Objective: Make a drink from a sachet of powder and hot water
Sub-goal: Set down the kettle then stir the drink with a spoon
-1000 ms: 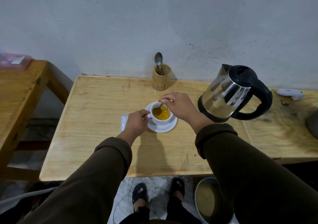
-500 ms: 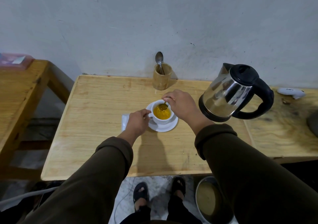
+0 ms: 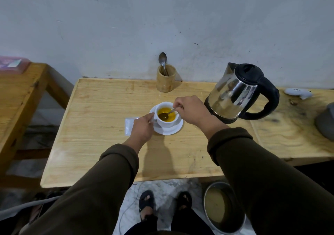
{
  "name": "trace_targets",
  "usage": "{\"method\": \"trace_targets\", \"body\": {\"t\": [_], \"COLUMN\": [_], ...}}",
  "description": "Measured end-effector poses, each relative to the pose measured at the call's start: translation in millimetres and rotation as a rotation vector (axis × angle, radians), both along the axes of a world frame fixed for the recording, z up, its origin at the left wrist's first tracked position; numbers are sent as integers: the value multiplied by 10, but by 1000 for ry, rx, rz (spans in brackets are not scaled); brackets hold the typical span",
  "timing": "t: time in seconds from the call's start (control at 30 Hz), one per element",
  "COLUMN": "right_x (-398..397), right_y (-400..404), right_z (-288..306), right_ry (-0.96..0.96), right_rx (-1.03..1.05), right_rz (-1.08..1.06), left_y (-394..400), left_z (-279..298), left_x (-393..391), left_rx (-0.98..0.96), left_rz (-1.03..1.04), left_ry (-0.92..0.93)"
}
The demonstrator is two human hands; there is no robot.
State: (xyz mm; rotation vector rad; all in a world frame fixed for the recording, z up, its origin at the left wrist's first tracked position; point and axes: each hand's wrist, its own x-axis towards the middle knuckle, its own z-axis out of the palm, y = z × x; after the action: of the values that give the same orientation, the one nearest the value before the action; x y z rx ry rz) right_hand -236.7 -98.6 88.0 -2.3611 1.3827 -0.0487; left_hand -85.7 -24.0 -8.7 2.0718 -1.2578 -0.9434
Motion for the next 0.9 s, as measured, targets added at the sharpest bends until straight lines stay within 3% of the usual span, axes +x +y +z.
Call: {"method": "trace_targets", "body": {"t": [0.17, 0.43, 0.63, 0.9], "right_x": [-12, -112, -346, -623], "right_y": [84, 275, 389, 594], "right_z": [48, -49, -280, -540], "right_ry": [326, 351, 221, -272], "right_rx": [-128, -140, -12, 82], "right_rz": [106, 42, -77, -361], "left_y": [90, 339, 386, 397], "left_z": [-45, -69, -206, -260], "left_x": [-150, -383, -513, -666], "left_rx": [43, 82, 141, 239], "left_rz": [58, 33, -88, -100], "left_ry": [43, -80, -216, -386]}}
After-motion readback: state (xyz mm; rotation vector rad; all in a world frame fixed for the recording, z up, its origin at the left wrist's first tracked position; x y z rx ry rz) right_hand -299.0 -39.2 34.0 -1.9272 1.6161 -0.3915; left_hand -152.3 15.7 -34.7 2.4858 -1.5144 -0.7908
